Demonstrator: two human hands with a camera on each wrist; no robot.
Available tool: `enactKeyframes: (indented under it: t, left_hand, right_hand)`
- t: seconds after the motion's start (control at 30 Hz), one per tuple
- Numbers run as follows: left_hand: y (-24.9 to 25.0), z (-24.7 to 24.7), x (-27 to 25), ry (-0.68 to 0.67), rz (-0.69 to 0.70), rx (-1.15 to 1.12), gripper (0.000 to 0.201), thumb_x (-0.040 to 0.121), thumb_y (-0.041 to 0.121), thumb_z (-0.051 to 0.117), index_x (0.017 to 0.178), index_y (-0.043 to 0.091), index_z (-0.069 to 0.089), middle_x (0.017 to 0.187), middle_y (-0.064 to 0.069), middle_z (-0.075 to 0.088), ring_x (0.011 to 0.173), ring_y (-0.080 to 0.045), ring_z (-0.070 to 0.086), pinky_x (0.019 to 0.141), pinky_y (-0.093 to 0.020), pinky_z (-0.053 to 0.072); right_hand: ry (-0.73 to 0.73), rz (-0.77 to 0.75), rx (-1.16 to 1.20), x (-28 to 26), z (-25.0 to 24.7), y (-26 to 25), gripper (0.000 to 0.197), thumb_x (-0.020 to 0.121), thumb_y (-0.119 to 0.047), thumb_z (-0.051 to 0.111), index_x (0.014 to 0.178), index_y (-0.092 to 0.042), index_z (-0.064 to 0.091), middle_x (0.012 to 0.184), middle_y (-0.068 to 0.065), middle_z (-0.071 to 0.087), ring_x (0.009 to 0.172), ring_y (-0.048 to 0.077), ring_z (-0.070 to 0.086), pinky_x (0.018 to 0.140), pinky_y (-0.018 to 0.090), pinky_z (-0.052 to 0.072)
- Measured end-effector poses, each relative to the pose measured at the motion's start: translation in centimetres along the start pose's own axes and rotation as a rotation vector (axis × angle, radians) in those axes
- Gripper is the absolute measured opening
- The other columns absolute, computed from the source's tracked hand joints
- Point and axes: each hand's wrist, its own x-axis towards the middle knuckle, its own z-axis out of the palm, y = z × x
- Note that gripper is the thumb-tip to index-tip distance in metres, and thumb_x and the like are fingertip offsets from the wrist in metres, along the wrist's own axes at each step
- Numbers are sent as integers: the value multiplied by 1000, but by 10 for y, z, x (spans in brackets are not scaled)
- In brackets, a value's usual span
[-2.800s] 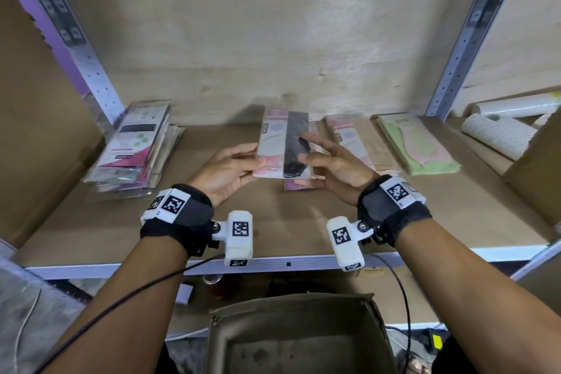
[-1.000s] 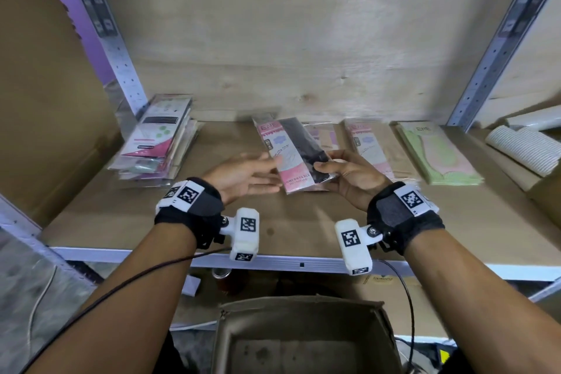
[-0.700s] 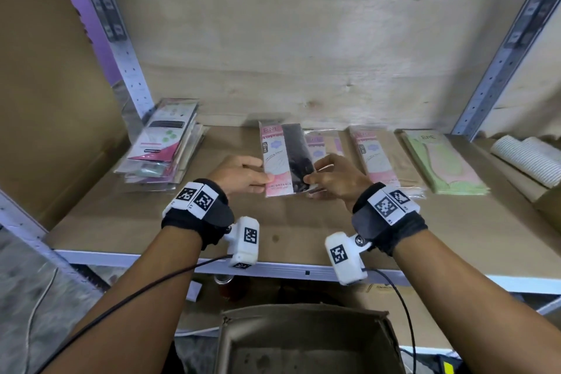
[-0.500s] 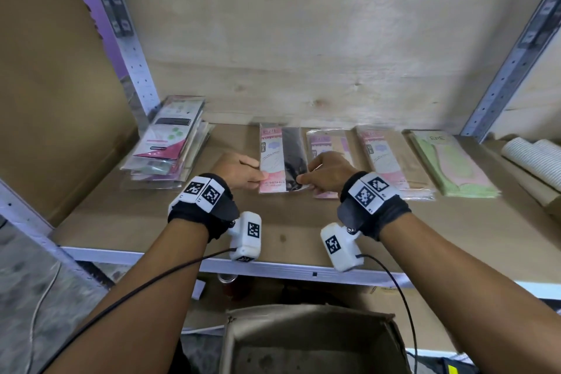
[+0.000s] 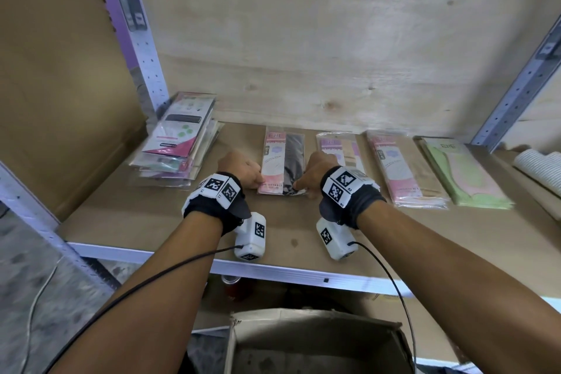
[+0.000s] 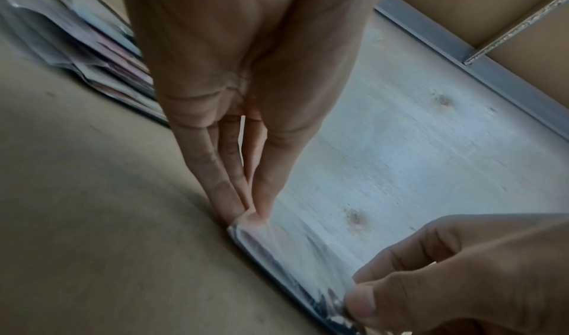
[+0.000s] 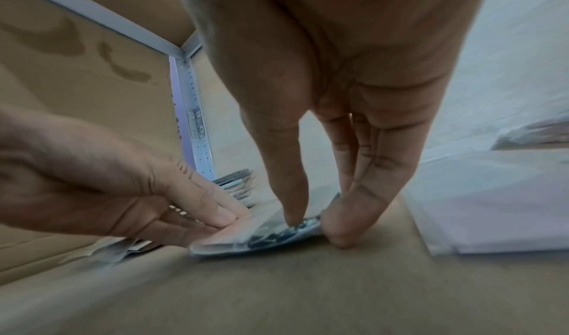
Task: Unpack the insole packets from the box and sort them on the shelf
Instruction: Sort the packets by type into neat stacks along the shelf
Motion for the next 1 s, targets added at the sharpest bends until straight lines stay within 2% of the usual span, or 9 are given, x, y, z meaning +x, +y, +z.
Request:
enactKeyframes:
  t: [0.13, 0.27, 0.43, 0.57, 0.7, 0.8, 0.87, 0.93, 1.0]
  left_hand:
    - [1, -1, -1, 29, 25, 157, 24, 73, 0, 83, 97, -1, 78, 102, -15, 77, 101, -29, 72, 93, -42, 58]
    - [3, -1, -3, 8, 27, 126, 26, 72, -1, 84, 97, -3, 77, 100, -16, 77, 98, -29, 73, 90, -43, 59]
    - [3, -1, -6, 1, 3, 47, 26, 72, -10, 82, 97, -7, 75, 101, -21, 75, 95, -33, 74, 89, -46, 59]
    - [1, -8, -5, -8, 73, 200, 16, 76, -2, 80, 91, -1, 75, 91, -13, 73, 89, -26, 69, 94, -43, 57]
    - [4, -33, -5, 181, 194, 178, 13, 85, 13, 73, 95, 6, 78, 97, -11, 75, 92, -29, 71, 90, -41, 58]
    - [6, -63, -5, 347, 299, 137, 14, 85, 16, 70, 95, 17, 80, 99, -4, 76, 97, -22, 67, 91, -23, 49]
    - [1, -85, -3, 453, 328, 100, 18, 85, 18, 70, 99, 17, 80, 106, -4, 77, 104, -23, 67, 90, -22, 45]
    - [-9, -106, 2, 537, 300, 86, 23, 84, 16, 70, 105, 13, 79, 111, -8, 76, 108, -26, 68, 96, -28, 50]
    - [-22, -126, 8, 534, 207, 59, 33, 84, 15, 70, 116, 9, 74, 120, -13, 72, 113, -30, 66, 103, -39, 51]
  right_hand:
    - [3, -3, -26, 2, 3, 0, 42, 70, -27, 87, 69, -14, 46, 67, 3, 53, 71, 23, 58, 46, 24, 41]
    - [13, -6, -52, 2, 4, 2, 43, 70, -28, 86, 68, -14, 46, 73, 4, 51, 72, 22, 54, 44, 24, 37]
    - [18, -21, -59, 0, 3, 3, 41, 71, -25, 86, 69, -14, 46, 82, 7, 56, 75, 22, 58, 52, 26, 46]
    - [3, -26, -67, -4, -1, 4, 36, 73, -27, 84, 75, -11, 52, 87, 9, 59, 74, 23, 59, 51, 25, 43]
    - [39, -76, -92, -6, -10, -2, 38, 79, -25, 77, 106, -2, 63, 101, 13, 69, 95, 28, 68, 67, 27, 49]
    - [129, -192, -52, -4, -11, -17, 36, 84, -19, 70, 113, 3, 67, 115, 19, 69, 106, 32, 67, 83, 35, 55]
    - [154, -258, 27, 1, -7, -29, 21, 85, -22, 70, 100, -8, 72, 108, 12, 72, 100, 27, 69, 89, 37, 56]
    - [84, -297, 166, 7, 0, -44, 3, 88, -21, 67, 85, -20, 67, 92, 6, 74, 77, 14, 72, 72, 26, 58]
    - [-35, -304, 310, 14, 11, -62, 16, 93, -11, 59, 80, -22, 61, 81, 6, 69, 59, 10, 68, 59, 21, 56]
